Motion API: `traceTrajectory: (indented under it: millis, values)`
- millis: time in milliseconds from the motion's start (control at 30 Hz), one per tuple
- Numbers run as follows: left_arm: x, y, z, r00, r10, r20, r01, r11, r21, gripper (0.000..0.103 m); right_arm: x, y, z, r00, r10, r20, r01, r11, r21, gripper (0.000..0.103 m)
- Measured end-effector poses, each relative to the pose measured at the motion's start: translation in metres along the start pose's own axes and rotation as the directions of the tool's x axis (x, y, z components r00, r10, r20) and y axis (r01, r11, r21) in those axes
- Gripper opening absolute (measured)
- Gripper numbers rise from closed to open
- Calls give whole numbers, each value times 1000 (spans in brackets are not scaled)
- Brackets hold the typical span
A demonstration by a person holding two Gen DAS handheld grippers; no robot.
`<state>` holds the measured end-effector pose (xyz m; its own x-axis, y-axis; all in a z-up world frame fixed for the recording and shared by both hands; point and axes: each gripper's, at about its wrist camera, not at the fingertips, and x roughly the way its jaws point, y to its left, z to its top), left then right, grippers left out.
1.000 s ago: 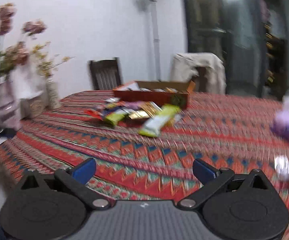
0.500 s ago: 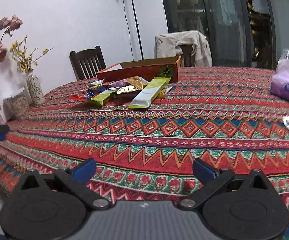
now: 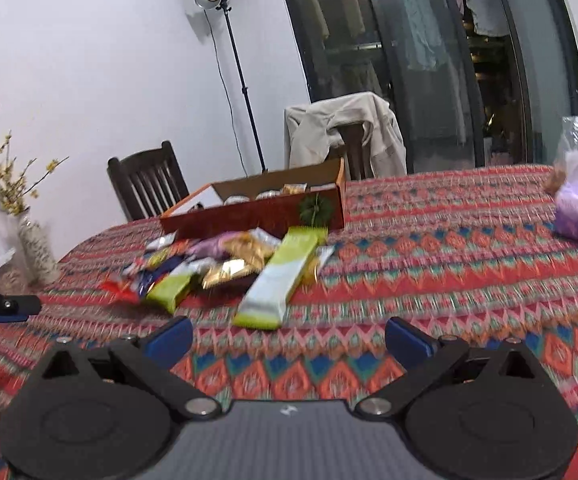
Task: Organize snacks
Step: 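Grasp a gold biscuit packet with the left tool while the right tool grasps another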
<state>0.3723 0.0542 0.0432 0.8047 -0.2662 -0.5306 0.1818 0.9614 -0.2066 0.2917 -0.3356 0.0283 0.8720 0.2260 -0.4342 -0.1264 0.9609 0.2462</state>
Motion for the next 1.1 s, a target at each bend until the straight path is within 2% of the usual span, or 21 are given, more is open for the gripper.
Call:
traceTrajectory:
  millis: [67, 200, 300, 367, 400, 467, 567, 600, 633, 733, 767, 833, 867, 900, 1000, 1100]
  values:
    - [24, 5, 20, 1000, 9, -22, -8, 1000, 13, 103, 17, 0, 10, 999, 18, 33, -18, 1000, -4, 103]
    - [72, 14, 58, 998, 8, -56, -5, 998, 65, 100, 56, -2, 38, 995, 101, 5, -101, 994, 46, 103]
    - [113, 22, 81, 996, 33, -80, -26, 996, 85, 90, 98, -5, 61, 973, 226, -49, -219, 969, 119, 103]
    - [140, 26, 92, 994, 42, -105, -31, 994, 104, 90, 126, -5, 70, 961, 262, -85, -243, 952, 187, 102]
    - [152, 29, 96, 992, 47, -120, -33, 993, 109, 91, 139, -5, 73, 959, 267, -98, -241, 946, 218, 100]
    - [177, 38, 103, 988, 37, -147, -25, 996, 85, 90, 165, -2, 77, 954, 275, -121, -235, 935, 266, 83]
    - [206, 50, 105, 979, 16, -203, -12, 1000, 20, 89, 202, 5, 74, 957, 236, -168, -180, 939, 293, 75]
    - [214, 55, 104, 975, 10, -222, -11, 1000, -2, 89, 209, 7, 72, 961, 220, -166, -166, 943, 289, 69]
    - [220, 59, 102, 972, -2, -237, -5, 1000, -29, 89, 214, 10, 71, 970, 188, -154, -144, 954, 261, 64]
    - [226, 68, 94, 972, -45, -231, 26, 996, -83, 88, 217, 18, 70, 982, 125, -142, -100, 980, 171, 62]
    - [225, 66, 94, 973, -37, -228, 23, 998, -65, 85, 217, 20, 69, 983, 114, -143, -95, 986, 134, 61]
    - [223, 65, 94, 973, -56, -225, 42, 997, -67, 55, 216, 25, 67, 985, 96, -145, -87, 994, 67, 60]
    - [222, 64, 93, 970, -88, -228, 72, 994, -78, 49, 216, 27, 67, 985, 92, -149, -85, 995, 51, 58]
    - [221, 62, 93, 967, -105, -231, 89, 993, -79, 49, 214, 29, 67, 984, 82, -157, -79, 997, 22, 58]
    - [218, 55, 91, 971, -91, -220, 85, 996, -33, 47, 209, 28, 67, 985, 45, -168, -50, 998, -26, 55]
    - [212, 55, 93, 969, -102, -226, 93, 994, -53, 46, 203, 25, 67, 983, 30, -179, -40, 998, -54, 53]
